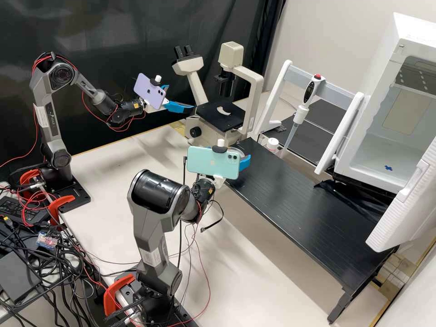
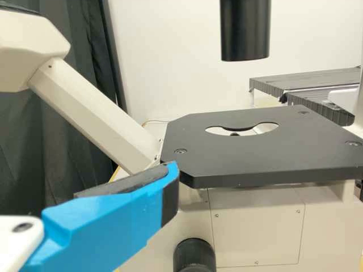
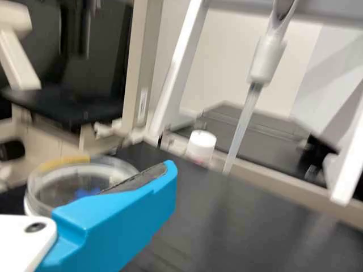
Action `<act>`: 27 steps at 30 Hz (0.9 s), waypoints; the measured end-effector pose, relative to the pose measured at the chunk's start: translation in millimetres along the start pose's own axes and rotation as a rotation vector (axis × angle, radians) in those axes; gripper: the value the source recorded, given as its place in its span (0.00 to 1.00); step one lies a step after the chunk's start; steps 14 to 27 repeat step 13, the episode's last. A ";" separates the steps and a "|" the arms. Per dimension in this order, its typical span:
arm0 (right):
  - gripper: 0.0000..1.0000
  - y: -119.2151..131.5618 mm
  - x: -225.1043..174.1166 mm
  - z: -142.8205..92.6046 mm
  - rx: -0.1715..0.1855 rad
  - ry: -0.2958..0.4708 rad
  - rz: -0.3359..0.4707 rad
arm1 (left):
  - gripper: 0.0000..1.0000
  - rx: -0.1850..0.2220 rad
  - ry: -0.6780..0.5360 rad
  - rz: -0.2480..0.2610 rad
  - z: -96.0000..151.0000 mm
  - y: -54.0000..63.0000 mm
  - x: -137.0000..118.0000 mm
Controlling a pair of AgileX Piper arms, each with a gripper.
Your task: Move the petri dish to the bench
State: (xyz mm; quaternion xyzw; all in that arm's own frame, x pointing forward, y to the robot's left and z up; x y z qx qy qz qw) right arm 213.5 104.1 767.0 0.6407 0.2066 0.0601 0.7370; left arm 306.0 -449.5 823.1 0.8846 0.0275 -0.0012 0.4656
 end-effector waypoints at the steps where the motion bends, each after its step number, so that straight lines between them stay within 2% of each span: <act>1: 1.00 6.2 -6.2 -0.9 0.003 0.022 0.036 | 1.00 0.000 0.000 0.000 0.0 0.0 0.0; 4: 1.00 20.7 -19.5 -2.1 0.034 0.058 0.137 | 1.00 0.000 0.000 0.000 0.0 0.0 0.0; 7: 1.00 37.2 -36.0 -1.3 0.086 0.076 0.254 | 1.00 0.000 0.000 0.000 0.0 0.0 0.0; 11: 1.00 51.7 -48.1 7.1 0.175 0.057 0.347 | 1.00 0.000 0.000 0.000 0.0 0.0 0.0; 13: 1.00 56.0 -49.9 13.0 0.207 0.034 0.373 | 1.00 0.000 0.000 0.000 0.0 0.0 0.0; 27: 1.00 56.0 -49.9 13.0 0.207 0.034 0.373 | 1.00 0.000 0.000 0.000 0.0 0.0 0.0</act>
